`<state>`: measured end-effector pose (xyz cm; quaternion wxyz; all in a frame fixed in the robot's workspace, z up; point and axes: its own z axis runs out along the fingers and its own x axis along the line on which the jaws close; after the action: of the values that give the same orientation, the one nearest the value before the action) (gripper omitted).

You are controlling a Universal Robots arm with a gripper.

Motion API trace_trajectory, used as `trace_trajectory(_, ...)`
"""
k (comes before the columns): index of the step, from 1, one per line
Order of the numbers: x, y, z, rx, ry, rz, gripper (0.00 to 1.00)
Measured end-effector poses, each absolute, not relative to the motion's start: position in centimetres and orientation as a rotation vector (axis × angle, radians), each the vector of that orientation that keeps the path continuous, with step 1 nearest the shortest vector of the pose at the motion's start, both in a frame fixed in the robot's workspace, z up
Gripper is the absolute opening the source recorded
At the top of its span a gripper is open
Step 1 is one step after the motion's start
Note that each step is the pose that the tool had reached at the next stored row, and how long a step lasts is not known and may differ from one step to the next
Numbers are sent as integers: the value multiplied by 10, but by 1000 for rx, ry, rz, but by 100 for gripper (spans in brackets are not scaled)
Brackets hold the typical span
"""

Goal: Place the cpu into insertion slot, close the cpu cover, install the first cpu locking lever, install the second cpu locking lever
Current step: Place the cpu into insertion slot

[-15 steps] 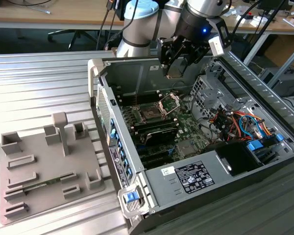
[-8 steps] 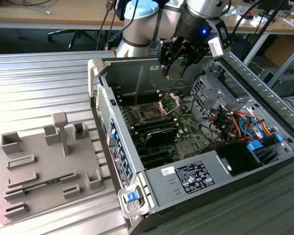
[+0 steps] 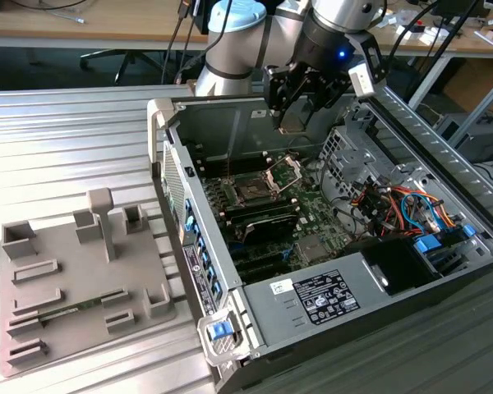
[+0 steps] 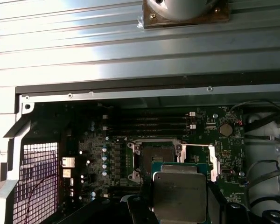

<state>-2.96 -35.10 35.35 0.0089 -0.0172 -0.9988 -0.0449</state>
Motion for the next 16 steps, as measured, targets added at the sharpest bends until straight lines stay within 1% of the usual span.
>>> trace_trajectory(16,-30,-351,350,-54,-3120,-140,55)
